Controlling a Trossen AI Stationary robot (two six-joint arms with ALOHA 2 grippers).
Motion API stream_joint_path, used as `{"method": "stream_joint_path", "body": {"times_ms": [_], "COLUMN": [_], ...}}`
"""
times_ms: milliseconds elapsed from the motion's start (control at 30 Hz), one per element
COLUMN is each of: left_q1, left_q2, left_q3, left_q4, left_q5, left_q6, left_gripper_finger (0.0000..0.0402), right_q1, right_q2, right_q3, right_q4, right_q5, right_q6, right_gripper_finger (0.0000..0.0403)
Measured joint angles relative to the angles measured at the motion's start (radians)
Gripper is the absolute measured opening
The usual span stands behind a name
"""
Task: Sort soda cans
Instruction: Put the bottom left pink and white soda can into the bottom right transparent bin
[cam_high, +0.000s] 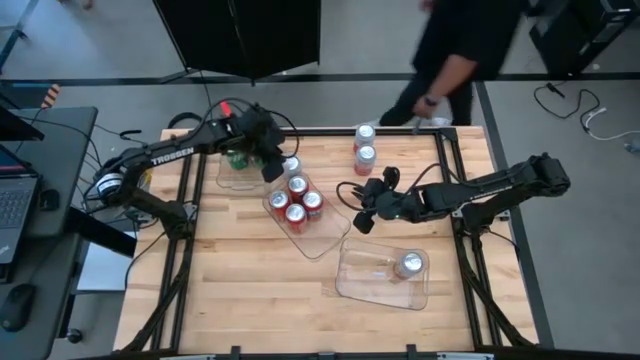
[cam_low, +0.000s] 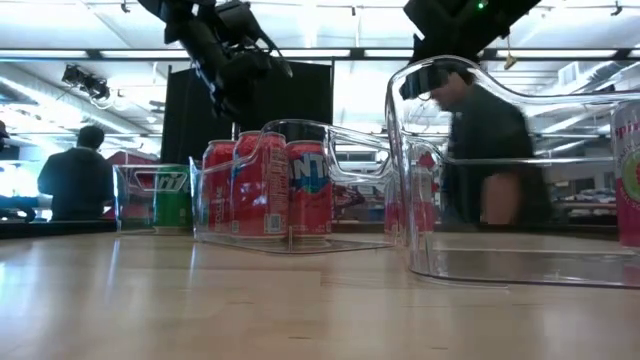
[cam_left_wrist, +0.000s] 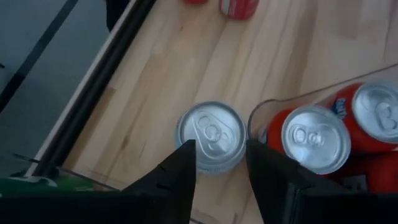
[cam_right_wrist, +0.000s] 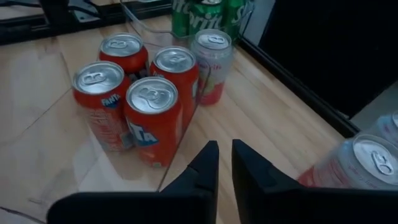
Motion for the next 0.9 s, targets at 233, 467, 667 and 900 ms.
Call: {"method": "stream_joint_path", "body": {"times_ms": [233,467,667,900], "left_q1": [0.000,-0.003,-0.005,-0.006], "left_q2": [0.003,0.061,0.131,0.146], "left_q3": [0.019,0.019,0.018,0.018], "left_q4": [-0.017,0.013,0.036,0.042], "left_q5": [-0.007,-0.012,-0.024,-0.122], "left_q6": [-0.029,-0.104,-0.107,-0.092], "left_gripper_finger": [0.0226,0.0335,0.0384,0.0393], "right_q1": [0.000,0.001,0.001,0.003], "right_q2": [0.000,0.000,0.000,0.001], "right_q3": [0.000,0.000,0.000,0.000], "right_q4": [0.033,0.061,0.067,0.068], "right_q5": [-0.055,-0.103,-0.122,-0.123], "right_q6": [-0.042,-0.063,-0.070,-0.070], "right_gripper_finger": [0.0024,0.0017,0.0011,0.0005]}}
